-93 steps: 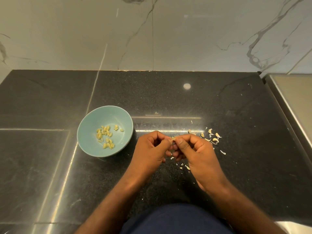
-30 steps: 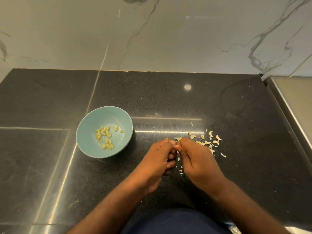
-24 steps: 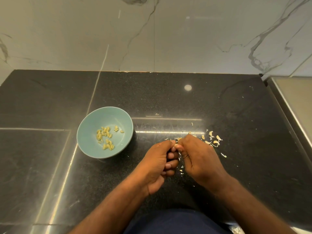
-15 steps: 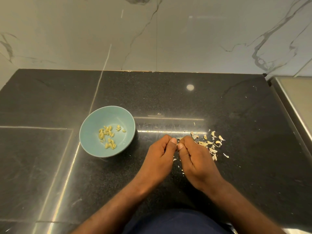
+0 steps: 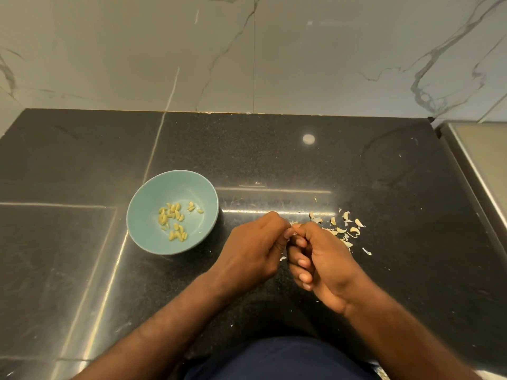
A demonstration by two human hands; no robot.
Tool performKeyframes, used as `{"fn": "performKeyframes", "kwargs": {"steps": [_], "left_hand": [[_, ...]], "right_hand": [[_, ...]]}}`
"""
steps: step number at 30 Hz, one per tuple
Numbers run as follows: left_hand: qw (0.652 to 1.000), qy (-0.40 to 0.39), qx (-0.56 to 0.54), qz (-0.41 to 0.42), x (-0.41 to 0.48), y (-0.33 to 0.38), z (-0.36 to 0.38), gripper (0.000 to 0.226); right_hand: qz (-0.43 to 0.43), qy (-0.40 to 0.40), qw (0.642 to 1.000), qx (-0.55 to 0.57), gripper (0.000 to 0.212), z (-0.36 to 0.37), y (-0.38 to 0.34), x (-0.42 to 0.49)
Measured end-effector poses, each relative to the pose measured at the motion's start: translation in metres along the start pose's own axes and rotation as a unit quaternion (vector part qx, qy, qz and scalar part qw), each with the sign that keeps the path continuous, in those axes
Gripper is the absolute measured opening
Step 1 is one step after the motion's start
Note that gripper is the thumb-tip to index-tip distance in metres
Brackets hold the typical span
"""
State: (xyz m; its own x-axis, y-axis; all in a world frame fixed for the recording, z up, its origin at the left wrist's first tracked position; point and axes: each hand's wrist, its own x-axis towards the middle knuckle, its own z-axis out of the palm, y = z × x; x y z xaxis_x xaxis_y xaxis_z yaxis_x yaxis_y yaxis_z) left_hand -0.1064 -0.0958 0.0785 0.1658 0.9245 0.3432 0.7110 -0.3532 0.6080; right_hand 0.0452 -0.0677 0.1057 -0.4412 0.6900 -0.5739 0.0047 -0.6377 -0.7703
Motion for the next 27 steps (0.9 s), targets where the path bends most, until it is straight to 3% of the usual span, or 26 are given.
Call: {"fn": "performKeyframes", "kwargs": {"steps": [5,8,10,13,18,23,25,27], "left_hand": [[0.997,0.043,-0.056,-0.030,-0.003,0.001,0.004,0.013],[0.971,0.089,-0.198,-0.099,-0.003,0.015,0.003,0.024],[0.952,0.097,-0.251,-0.144,-0.001,0.024,0.003,0.025],[0.910,0.094,-0.342,-0.215,0.001,0.028,0.003,0.032],[0.854,0.093,-0.427,-0.283,0.003,0.037,0.001,0.032],[0.840,0.113,-0.433,-0.306,0.005,0.033,-0.004,0.036],[0.860,0.106,-0.405,-0.291,0.004,0.030,-0.005,0.036],[0.889,0.096,-0.361,-0.264,0.002,0.027,-0.005,0.034]], "right_hand": [[-0.030,-0.018,0.999,-0.001,0.042,0.003,-0.002,-0.002],[-0.143,-0.030,0.985,-0.091,0.038,0.002,0.002,0.002],[-0.232,-0.022,0.955,-0.181,0.034,-0.001,0.004,0.007],[-0.365,0.024,0.870,-0.330,0.027,-0.008,0.007,0.013],[-0.453,0.060,0.793,-0.403,0.022,-0.014,0.010,0.013],[-0.462,0.100,0.803,-0.364,0.019,-0.018,0.008,0.008],[-0.415,0.099,0.852,-0.304,0.008,-0.016,0.003,0.004],[-0.335,0.065,0.913,-0.222,0.026,-0.012,-0.003,0.001]]}}
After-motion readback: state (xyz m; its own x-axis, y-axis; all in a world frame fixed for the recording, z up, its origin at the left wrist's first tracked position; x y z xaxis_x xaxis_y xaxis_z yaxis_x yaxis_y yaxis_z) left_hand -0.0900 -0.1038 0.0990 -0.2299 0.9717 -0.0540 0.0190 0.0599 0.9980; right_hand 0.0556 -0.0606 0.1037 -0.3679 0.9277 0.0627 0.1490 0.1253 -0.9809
